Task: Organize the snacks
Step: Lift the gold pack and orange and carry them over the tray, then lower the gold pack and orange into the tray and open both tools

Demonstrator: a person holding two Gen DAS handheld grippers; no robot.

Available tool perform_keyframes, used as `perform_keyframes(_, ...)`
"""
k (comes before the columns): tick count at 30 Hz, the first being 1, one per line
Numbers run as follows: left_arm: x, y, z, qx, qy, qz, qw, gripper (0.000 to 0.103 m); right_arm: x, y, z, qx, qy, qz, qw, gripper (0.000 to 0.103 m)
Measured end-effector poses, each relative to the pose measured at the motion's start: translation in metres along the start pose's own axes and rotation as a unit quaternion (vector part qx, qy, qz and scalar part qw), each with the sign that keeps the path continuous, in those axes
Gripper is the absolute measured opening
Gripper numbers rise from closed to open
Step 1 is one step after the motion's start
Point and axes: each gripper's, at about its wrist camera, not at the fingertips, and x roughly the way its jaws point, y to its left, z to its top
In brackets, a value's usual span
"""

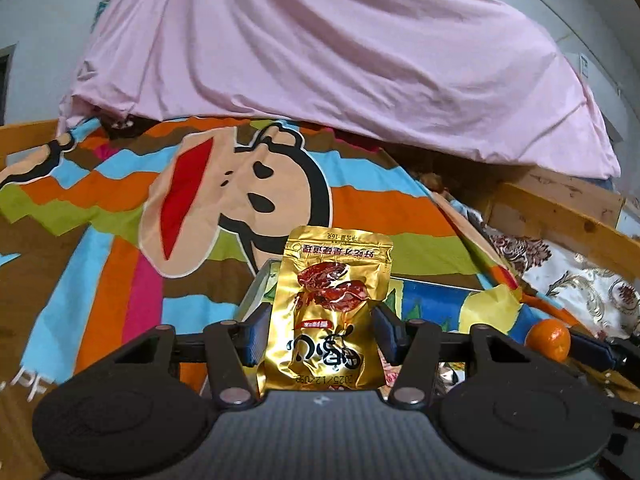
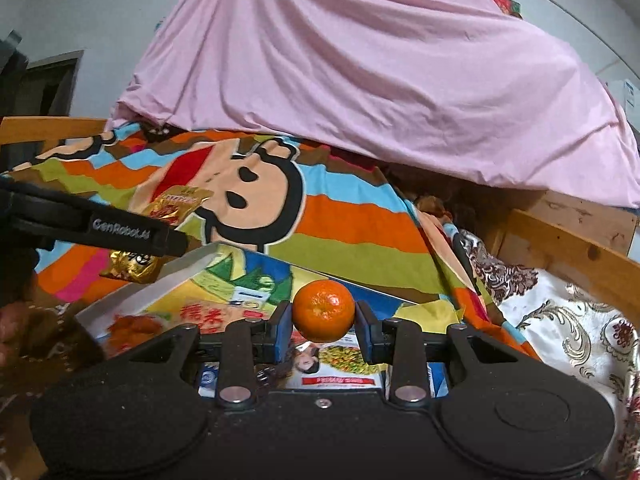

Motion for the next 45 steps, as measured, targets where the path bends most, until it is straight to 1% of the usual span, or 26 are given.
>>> perform_keyframes(3, 0.015, -0.004, 0.000, 0.021, 0.006, 0.010, 0.9997, 0.058, 0.018, -0.010, -0.001, 0.032, 0.015, -0.010, 0.999, 0.035)
perform_keyframes(6, 0.030, -0.003, -0.003, 0.021, 0.025, 0.002, 0.9995, 0.058, 0.033, -0.021, -0.006, 0.064, 0.035, -0.016, 0.997, 0.035)
perform_keyframes(8, 0.040, -0.003, -0.006, 0.024, 0.045, 0.000, 0.9987, 0.058, 0.039, -0.024, -0.011, 0.073, 0.046, -0.017, 0.996, 0.035)
perform_keyframes(10, 0.048, -0.005, -0.010, 0.027, 0.061, -0.003, 0.9977, 0.058, 0.043, -0.024, -0.016, 0.083, 0.058, -0.009, 0.995, 0.035)
perform_keyframes(15, 0.059, -0.010, -0.021, 0.028, 0.092, -0.015, 0.9953, 0.058, 0.047, -0.018, -0.023, 0.087, 0.080, 0.004, 0.993, 0.035)
perform_keyframes(19, 0.062, -0.014, -0.024, 0.038, 0.100, -0.017, 0.9941, 0.058, 0.049, -0.014, -0.027, 0.086, 0.092, 0.015, 0.992, 0.036)
perform_keyframes(28, 0.061, -0.012, -0.024, 0.027, 0.107, -0.018, 0.9938, 0.059, 0.050, -0.014, -0.029, 0.098, 0.110, 0.028, 0.989, 0.036)
perform_keyframes(33, 0.060, -0.014, -0.024, 0.029, 0.111, -0.017, 0.9933, 0.059, 0.049, -0.011, -0.030, 0.093, 0.111, 0.036, 0.989, 0.037)
perform_keyframes(36, 0.060, -0.014, -0.024, 0.027, 0.114, -0.016, 0.9930, 0.061, 0.048, -0.009, -0.029, 0.089, 0.109, 0.037, 0.989, 0.038)
perform_keyframes(38, 0.060, -0.013, -0.023, 0.022, 0.116, -0.017, 0.9929, 0.064, 0.047, -0.010, -0.027, 0.090, 0.107, 0.037, 0.990, 0.041)
perform_keyframes(39, 0.059, -0.013, -0.023, 0.021, 0.116, -0.017, 0.9929, 0.068, 0.046, -0.011, -0.026, 0.091, 0.105, 0.036, 0.990, 0.042)
perform_keyframes(40, 0.058, -0.013, -0.023, 0.019, 0.115, -0.017, 0.9930, 0.073, 0.045, -0.011, -0.025, 0.092, 0.103, 0.034, 0.990, 0.045)
perform_keyframes(45, 0.052, -0.009, -0.020, 0.002, 0.103, -0.025, 0.9944, 0.084, 0.037, -0.017, -0.020, 0.098, 0.092, 0.019, 0.991, 0.060)
